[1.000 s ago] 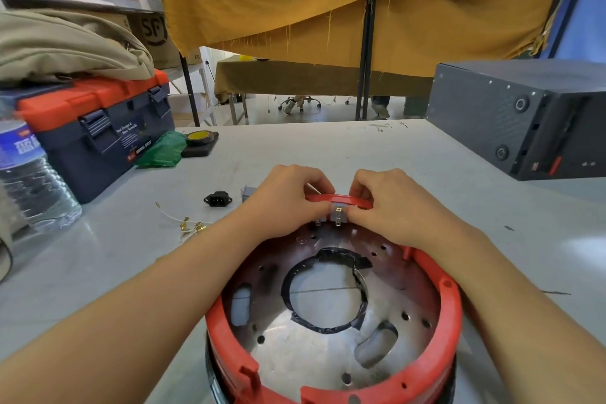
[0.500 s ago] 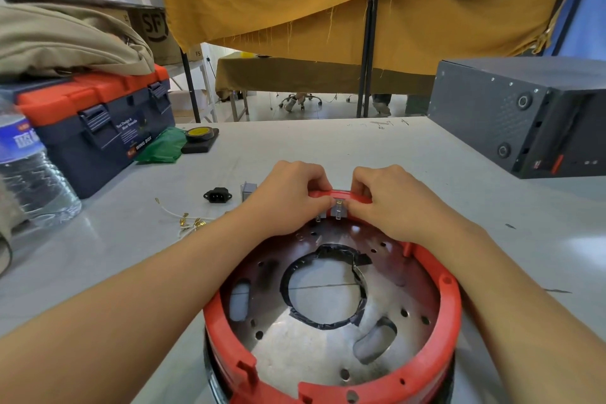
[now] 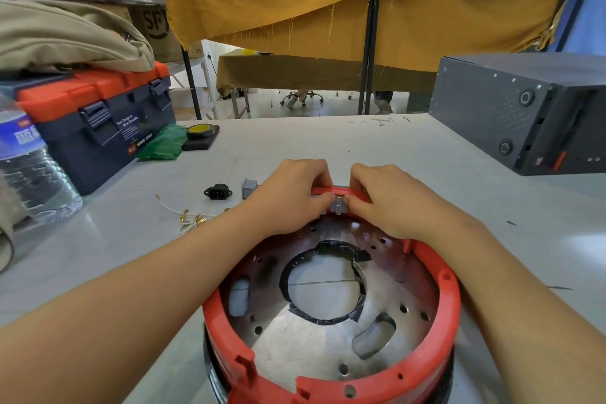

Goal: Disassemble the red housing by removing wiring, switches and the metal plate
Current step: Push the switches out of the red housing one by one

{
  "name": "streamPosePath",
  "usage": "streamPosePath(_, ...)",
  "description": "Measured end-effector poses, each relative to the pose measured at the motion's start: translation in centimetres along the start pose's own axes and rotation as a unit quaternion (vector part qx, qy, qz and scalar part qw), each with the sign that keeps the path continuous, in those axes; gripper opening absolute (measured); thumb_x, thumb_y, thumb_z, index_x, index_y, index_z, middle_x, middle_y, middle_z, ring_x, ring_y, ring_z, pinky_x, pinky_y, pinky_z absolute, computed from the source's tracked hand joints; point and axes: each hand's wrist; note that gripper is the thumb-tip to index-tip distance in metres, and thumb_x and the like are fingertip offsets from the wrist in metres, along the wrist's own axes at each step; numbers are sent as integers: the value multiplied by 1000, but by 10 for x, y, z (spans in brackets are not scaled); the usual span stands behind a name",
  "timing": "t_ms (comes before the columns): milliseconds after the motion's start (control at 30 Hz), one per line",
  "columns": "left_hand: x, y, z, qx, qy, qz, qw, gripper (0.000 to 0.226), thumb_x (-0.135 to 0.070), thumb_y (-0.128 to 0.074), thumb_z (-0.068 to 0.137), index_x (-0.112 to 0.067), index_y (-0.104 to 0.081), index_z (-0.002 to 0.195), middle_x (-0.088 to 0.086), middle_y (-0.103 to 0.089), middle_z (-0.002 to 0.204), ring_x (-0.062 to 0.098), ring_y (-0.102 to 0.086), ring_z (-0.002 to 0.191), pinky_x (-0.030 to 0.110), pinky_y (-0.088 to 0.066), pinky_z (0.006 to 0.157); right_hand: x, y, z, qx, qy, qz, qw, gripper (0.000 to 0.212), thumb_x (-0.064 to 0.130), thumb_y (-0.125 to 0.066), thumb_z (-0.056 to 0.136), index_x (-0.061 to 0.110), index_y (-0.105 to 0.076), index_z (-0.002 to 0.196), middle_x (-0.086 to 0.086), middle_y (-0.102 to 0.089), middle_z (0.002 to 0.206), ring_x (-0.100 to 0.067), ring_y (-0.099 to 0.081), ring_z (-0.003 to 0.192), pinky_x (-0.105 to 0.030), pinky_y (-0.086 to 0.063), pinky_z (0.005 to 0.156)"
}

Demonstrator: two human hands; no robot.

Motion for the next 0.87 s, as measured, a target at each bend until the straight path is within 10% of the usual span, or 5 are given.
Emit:
streamPosePath(367, 0, 2, -3, 33, 0, -44, 998, 21, -17, -62, 83, -23, -63, 102, -3, -69, 90, 13, -62, 84, 24, -49, 75, 0, 0, -1, -10, -13, 14, 1000, 22, 39, -60, 87, 22, -46, 90, 2, -49, 78, -24, -55, 78, -34, -42, 61)
streamPosePath(868, -1, 0, -4, 44, -25, 10, 999, 18, -24, -65, 82, -25, -53, 95, 0, -66, 79, 16, -58, 72, 24, -43, 57, -2, -1, 3, -17, -26, -7, 1000, 25, 46, -68, 80, 26, -53, 82, 3, -46, 74, -23, -53, 75, -29, -32, 53)
Point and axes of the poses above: each hand's wrist, its own z-axis towards the middle knuckle, its own y-axis out of the back of the hand, x = y × z
